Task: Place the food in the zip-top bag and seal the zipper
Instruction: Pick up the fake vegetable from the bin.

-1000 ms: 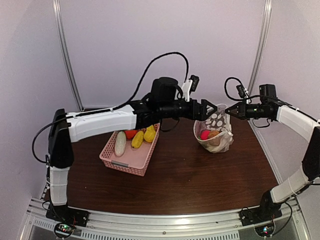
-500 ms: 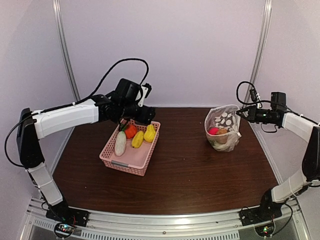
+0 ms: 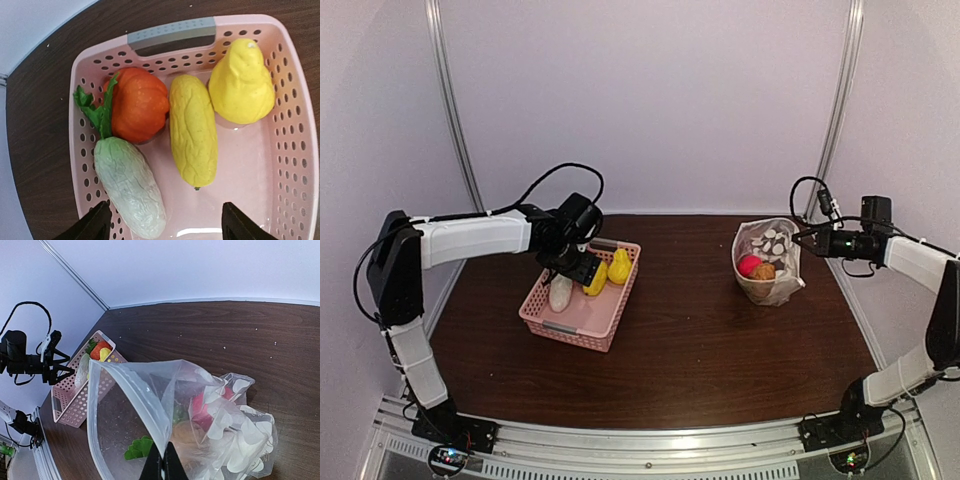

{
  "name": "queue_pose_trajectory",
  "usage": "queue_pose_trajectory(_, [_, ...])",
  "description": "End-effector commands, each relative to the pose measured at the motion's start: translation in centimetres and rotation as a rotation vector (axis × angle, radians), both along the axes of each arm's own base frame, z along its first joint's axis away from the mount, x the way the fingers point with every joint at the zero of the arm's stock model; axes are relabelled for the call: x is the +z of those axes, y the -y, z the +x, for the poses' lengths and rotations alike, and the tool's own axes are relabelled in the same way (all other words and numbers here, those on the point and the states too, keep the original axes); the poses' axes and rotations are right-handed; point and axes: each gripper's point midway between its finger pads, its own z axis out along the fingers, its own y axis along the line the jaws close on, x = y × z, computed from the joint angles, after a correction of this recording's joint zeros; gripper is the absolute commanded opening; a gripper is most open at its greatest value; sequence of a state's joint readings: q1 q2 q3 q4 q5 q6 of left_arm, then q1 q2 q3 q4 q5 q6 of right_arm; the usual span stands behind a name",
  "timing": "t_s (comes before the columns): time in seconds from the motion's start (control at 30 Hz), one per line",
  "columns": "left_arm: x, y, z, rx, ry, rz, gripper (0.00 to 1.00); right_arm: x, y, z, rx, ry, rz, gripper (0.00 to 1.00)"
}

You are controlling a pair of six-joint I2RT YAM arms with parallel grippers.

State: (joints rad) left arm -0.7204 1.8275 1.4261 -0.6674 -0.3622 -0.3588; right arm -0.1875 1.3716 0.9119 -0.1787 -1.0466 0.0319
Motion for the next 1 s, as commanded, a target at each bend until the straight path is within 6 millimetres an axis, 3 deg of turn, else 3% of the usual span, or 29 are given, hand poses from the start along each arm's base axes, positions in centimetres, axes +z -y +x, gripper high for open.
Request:
queue_pose_trajectory(0.0, [-2.2, -2.5, 0.6, 0.098, -0.025, 0.039, 0.76, 1.6, -0.2, -1.1, 0.015, 0.086, -0.044, 0.0])
queue_pose_trajectory(0.27, [-5.0, -4.2, 1.4, 0.175, -0.048, 0.096, 0.64, 2.1, -0.8, -1.8, 0.052, 0.106, -0.017, 0.0])
queue_pose_trajectory(0.63, [-8.3, -5.4, 1.0, 0.218, -0.09, 0.179, 0.63, 2.3, -1.1, -2.0, 0.063, 0.11, -0.001, 0.0])
queue_pose_trajectory(0.9, [-8.5, -5.7, 1.3, 0.219, -0.082, 0.209, 0.65, 2.4, -1.1, -2.1, 0.063, 0.113, -0.002, 0.0])
queue_pose_trajectory(0.97, [-8.0, -5.8, 1.5, 0.216, -0.072, 0.222, 0.6, 2.5, -1.1, -2.1, 0.063, 0.116, -0.002, 0.0])
